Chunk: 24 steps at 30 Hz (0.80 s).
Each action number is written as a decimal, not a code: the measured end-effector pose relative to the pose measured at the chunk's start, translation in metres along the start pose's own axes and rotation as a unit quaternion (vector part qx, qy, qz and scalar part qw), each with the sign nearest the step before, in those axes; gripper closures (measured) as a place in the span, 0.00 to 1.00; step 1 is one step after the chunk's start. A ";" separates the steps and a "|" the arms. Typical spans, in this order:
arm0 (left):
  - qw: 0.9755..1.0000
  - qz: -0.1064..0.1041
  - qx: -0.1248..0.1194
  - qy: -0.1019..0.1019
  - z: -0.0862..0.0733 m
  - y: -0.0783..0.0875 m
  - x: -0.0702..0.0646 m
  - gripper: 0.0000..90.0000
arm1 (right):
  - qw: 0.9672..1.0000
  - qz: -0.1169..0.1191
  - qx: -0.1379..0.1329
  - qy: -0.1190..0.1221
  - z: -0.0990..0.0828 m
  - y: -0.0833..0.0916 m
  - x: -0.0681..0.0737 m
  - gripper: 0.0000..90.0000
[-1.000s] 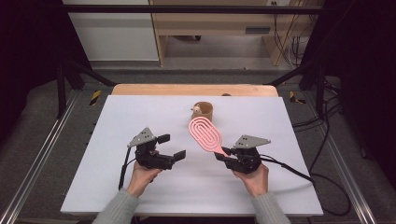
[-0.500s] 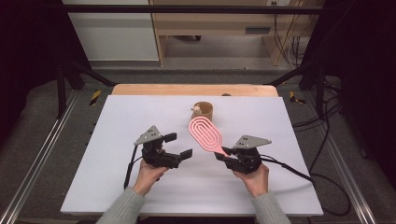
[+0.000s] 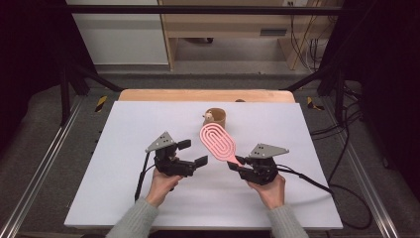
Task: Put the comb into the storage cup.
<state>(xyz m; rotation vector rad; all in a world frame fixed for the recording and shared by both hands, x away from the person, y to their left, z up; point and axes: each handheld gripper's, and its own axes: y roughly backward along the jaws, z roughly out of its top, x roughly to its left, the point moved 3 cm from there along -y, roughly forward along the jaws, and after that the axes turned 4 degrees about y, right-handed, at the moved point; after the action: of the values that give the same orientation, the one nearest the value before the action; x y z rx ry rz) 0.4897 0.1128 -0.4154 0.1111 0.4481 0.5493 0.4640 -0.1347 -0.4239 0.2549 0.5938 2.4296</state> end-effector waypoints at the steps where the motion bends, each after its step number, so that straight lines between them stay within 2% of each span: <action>1: 1.000 -0.001 0.000 0.001 0.000 -0.001 -0.001 0.00 | 1.000 0.000 0.000 0.000 0.000 0.000 0.000 0.78; 6: 1.000 -0.004 -0.003 0.007 0.000 -0.007 -0.004 0.00 | 1.000 0.000 0.001 0.001 0.000 0.000 0.000 0.78; 11: 1.000 -0.003 -0.017 0.019 0.001 -0.012 -0.006 0.00 | 1.000 0.000 0.003 0.000 -0.001 -0.001 0.000 0.78; 15: 0.999 -0.006 -0.019 0.028 0.001 -0.016 -0.008 0.01 | 1.000 0.000 0.002 0.001 -0.001 -0.001 0.000 0.78; 24: 0.999 0.002 -0.021 0.042 0.000 -0.023 -0.009 0.04 | 1.000 0.000 0.001 0.001 0.000 0.000 0.001 0.78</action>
<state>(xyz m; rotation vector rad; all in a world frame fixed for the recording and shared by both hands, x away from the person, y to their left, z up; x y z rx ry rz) 0.4941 0.0882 -0.4174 0.0476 0.5183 0.5679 0.4637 -0.1341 -0.4245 0.2544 0.5959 2.4303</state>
